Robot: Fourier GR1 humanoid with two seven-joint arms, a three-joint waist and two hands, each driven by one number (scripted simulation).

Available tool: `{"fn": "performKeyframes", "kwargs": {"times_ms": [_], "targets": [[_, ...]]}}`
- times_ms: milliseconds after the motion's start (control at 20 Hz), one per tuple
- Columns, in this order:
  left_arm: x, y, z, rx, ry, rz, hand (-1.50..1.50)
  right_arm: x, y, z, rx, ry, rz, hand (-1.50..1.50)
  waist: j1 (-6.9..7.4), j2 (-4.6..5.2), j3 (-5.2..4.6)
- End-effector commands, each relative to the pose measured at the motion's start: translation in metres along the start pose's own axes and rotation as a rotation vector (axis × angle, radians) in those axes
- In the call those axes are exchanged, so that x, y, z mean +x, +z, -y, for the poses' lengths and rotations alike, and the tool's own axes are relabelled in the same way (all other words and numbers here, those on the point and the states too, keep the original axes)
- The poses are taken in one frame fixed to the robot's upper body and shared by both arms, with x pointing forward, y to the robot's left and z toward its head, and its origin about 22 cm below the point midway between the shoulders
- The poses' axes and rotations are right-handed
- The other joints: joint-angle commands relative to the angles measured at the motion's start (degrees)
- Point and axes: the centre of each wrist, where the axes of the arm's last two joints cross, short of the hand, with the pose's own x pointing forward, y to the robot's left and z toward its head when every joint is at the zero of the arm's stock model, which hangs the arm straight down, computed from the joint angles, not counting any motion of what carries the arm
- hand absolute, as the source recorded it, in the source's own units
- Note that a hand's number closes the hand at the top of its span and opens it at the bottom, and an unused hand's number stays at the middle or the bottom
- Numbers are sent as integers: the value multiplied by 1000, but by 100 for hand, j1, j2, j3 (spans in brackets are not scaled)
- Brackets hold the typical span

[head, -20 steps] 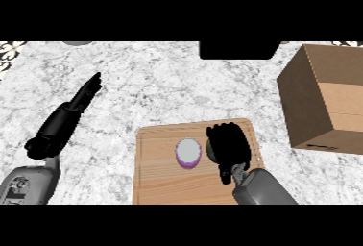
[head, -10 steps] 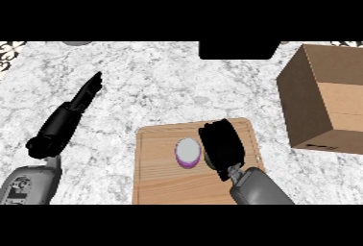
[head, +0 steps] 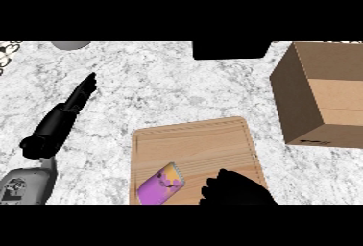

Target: Pick the squash from the cutting board and place it in the cardboard box

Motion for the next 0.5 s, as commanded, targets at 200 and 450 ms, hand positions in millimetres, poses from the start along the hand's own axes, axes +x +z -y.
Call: {"fn": "performKeyframes", "kwargs": {"times_ms": [200,450], "targets": [[-7,14,-2,11,-5,1,0,-4,101,69,-228,115,248,150,-108,13,4],[12,-2,-17,26,10,5,0,-16,144,97,-395,-15,75,150,-152,22,-2]]}}
